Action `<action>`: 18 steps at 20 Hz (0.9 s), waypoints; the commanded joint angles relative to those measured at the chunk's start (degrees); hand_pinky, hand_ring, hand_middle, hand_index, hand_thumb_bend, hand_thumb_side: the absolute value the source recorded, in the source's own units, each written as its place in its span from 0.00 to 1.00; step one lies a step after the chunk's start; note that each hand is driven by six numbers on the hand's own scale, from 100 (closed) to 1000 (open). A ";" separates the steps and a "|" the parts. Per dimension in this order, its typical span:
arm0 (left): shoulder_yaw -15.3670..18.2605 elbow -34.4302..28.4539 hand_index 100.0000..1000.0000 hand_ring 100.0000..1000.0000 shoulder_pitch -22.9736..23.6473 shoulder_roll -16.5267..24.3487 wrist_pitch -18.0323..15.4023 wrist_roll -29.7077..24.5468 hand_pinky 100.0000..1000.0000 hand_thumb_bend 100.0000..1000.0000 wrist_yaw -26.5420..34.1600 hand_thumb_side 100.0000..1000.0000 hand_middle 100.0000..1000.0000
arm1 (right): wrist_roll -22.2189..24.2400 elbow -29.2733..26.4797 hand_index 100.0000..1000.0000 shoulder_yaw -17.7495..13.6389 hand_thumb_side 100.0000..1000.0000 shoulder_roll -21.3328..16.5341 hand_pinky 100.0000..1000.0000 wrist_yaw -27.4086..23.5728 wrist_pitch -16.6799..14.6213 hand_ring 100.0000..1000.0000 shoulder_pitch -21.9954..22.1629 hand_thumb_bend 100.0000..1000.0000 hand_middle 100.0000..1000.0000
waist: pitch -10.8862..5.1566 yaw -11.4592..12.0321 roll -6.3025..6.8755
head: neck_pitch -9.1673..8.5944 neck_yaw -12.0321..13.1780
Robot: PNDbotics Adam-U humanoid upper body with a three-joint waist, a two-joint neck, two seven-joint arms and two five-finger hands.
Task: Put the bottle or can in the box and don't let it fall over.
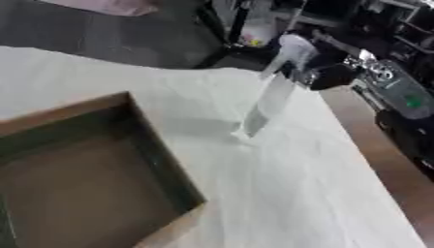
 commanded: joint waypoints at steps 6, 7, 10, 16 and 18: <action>0.73 -1.18 0.79 0.36 -0.32 0.44 0.24 -0.02 0.62 0.00 -0.17 0.75 0.62 | 0.76 -0.99 0.32 -0.82 0.00 -1.78 0.48 -0.76 0.76 0.37 -0.24 0.01 0.47 | -1.19 -0.40 0.25 | -0.73 0.11; 0.74 -1.18 0.79 0.36 -0.30 0.45 0.27 -0.04 0.62 0.00 -0.20 0.75 0.62 | 0.88 -1.00 0.30 -0.84 0.00 -1.81 0.46 -0.72 0.80 0.35 -0.20 0.03 0.46 | -1.23 -0.44 0.25 | -0.70 0.10; 0.76 -1.18 0.79 0.36 -0.26 0.53 0.27 -0.08 0.62 0.00 -0.19 0.75 0.62 | 0.45 -0.80 0.27 -1.17 0.00 -1.95 0.39 -0.14 0.72 0.34 -0.20 0.16 0.43 | -1.36 -0.60 0.28 | -0.57 0.11; 0.88 -1.18 0.79 0.36 -0.04 0.57 0.44 -0.12 0.62 0.00 -0.13 0.75 0.62 | -2.78 -0.99 0.22 -1.38 0.00 -2.01 0.36 2.46 0.15 0.30 0.14 0.20 0.40 | -1.65 -0.98 0.26 | -0.29 0.17; 0.91 -1.18 0.79 0.36 -0.02 0.59 0.48 -0.11 0.62 0.00 -0.10 0.75 0.62 | -3.21 -1.16 0.19 -1.31 0.00 -1.95 0.32 2.75 0.18 0.27 0.30 0.22 0.37 | -1.77 -1.13 0.27 | -0.31 0.21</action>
